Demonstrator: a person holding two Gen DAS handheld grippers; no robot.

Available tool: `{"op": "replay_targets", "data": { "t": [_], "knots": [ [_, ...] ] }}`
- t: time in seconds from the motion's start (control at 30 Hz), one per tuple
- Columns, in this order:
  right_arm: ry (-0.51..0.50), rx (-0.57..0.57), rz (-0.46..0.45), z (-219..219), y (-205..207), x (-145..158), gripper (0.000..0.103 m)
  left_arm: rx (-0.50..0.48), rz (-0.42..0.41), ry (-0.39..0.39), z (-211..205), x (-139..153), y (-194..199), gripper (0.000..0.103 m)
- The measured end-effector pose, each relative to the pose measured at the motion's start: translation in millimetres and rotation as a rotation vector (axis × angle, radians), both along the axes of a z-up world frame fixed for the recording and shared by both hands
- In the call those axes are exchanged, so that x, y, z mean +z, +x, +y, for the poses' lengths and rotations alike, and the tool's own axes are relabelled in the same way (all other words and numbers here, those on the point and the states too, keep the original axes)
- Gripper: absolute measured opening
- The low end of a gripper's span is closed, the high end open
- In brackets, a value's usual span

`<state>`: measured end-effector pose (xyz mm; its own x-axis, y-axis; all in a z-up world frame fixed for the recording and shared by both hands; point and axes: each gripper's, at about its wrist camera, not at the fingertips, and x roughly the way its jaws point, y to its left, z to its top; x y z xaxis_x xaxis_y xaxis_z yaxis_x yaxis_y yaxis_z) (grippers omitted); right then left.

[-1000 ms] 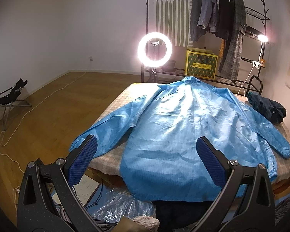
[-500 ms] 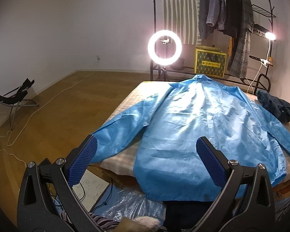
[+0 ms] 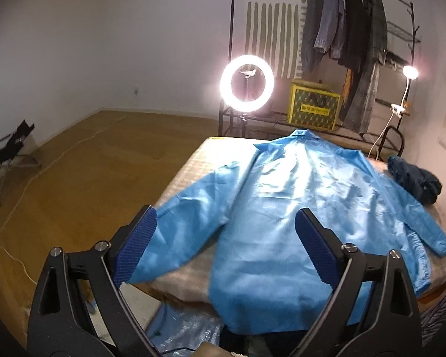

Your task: Fold large clothes

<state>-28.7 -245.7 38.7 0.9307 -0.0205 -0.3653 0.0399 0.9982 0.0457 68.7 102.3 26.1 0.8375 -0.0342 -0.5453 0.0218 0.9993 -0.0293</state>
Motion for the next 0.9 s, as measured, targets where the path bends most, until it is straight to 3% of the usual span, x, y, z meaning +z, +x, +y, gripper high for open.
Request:
{"op": "replay_targets", "data": {
  "t": [0.03,0.17,0.23,0.37,0.47,0.73,0.9],
  "knots": [
    [0.029,0.028,0.001,1,6,2,0.094,0.010,0.001,0.002,5,2,10,0.086],
    [0.164,0.127,0.034,4,29,2,0.089,0.034,0.054,-0.056,39,-7,53,0.086],
    [0.193,0.164,0.064,10,41,-1,0.084,0.053,0.108,-0.113,67,-24,77,0.084],
    [0.197,0.233,0.102,23,62,-8,0.081,0.157,0.252,-0.283,136,-71,109,0.068],
    [0.205,0.285,0.115,33,77,-15,0.081,0.225,0.337,-0.414,183,-109,111,0.067],
    [0.210,0.386,0.194,75,124,-52,0.077,0.396,0.472,-0.596,271,-192,97,0.067],
    [0.176,0.421,0.250,100,138,-74,0.072,0.415,0.521,-0.624,293,-226,112,0.067]
  ]
}}
